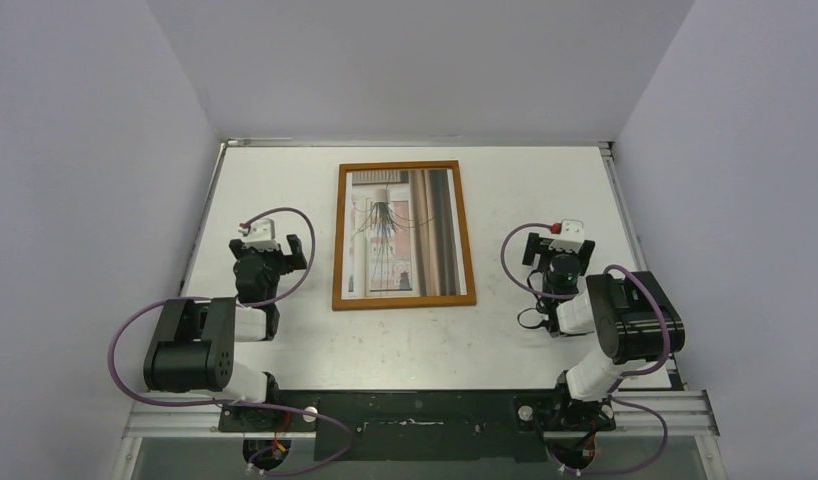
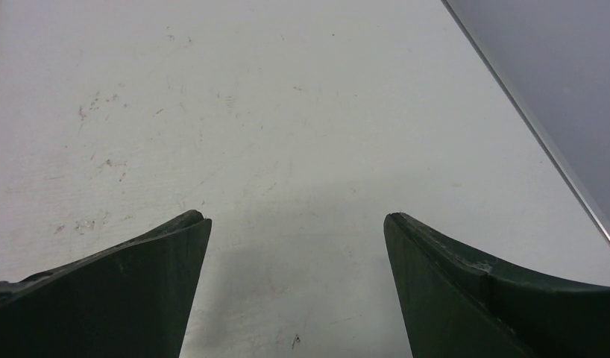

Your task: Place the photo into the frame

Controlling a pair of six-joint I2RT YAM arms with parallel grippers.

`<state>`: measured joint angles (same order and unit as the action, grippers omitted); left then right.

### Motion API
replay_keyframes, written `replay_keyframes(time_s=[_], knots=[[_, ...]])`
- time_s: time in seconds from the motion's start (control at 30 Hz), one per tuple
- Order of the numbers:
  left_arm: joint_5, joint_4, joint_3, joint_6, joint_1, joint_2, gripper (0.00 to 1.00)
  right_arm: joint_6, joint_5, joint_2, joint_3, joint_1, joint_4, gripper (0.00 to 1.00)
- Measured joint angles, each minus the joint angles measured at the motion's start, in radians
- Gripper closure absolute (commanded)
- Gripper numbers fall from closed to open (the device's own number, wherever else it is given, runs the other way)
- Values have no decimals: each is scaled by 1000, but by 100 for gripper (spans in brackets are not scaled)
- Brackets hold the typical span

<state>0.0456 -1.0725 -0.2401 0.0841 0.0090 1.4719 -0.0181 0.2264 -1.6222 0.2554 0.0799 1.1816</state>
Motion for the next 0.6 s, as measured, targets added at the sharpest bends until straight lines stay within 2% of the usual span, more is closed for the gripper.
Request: replay_keyframes(time_s=[0.6], knots=[[8,4,-3,-2,-11,2,4,-5,-26,0,0,0,-25,10]])
